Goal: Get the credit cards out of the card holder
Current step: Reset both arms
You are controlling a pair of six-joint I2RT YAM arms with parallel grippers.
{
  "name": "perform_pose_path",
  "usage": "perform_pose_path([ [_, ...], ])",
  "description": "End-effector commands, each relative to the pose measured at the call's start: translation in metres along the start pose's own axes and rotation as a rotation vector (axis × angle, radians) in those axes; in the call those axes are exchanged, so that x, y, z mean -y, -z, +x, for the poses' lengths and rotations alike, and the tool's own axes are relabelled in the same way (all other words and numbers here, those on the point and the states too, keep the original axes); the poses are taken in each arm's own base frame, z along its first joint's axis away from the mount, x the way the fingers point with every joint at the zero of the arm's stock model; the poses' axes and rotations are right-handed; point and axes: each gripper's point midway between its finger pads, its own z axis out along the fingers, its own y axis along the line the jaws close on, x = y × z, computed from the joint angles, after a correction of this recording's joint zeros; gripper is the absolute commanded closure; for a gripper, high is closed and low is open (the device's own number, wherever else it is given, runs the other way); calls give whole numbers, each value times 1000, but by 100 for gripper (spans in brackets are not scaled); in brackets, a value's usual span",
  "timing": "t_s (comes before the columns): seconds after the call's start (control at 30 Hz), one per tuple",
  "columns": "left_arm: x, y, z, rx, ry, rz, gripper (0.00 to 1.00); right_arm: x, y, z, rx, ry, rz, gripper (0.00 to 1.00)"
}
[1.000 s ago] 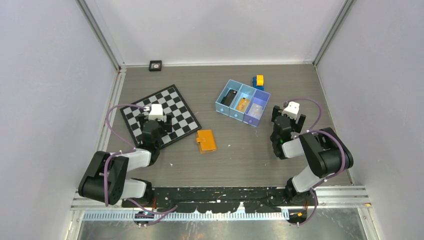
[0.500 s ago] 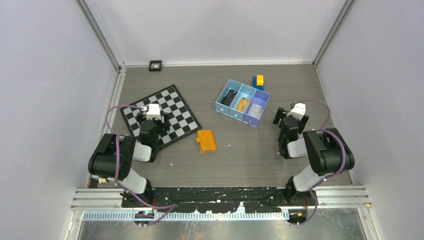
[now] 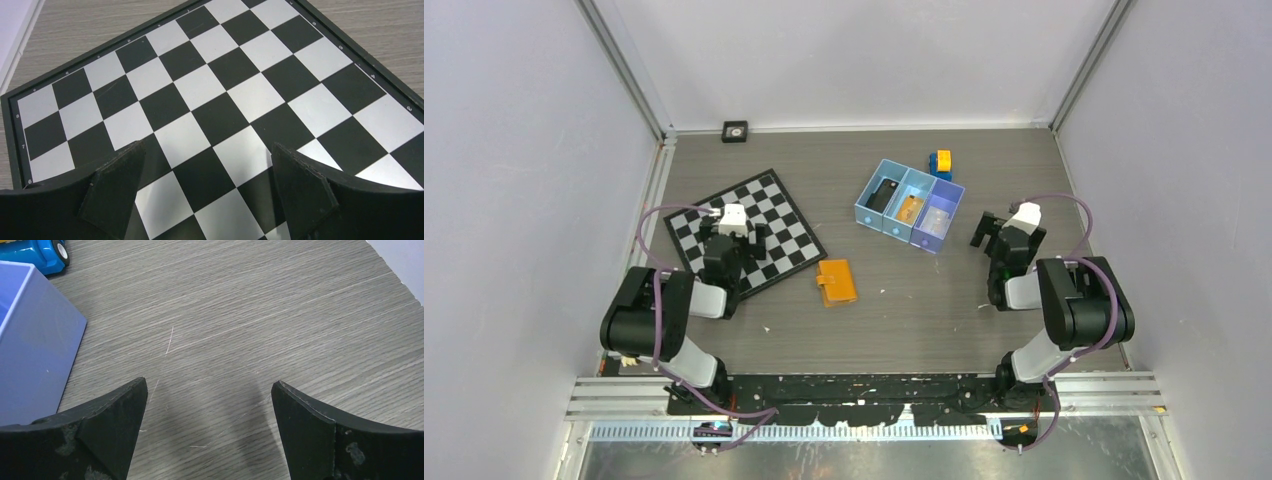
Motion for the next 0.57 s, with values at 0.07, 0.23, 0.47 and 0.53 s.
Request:
perform_pose_path([
  [0.07,-7,-7,-16,35,7,-23,0,-10,0,-23,69,-32,-44,1],
  [0.23,-6,-7,-16,36,8,-23,0,-15,3,-23,80,-6,-53,1],
  [0.47,-6,-11,-14,13,18,-4,0,-15,3,-23,84,-7,-52,1],
  [0.53,-6,-10,-15,18,19,-3,0,-15,3,-24,87,-10,-53,1],
])
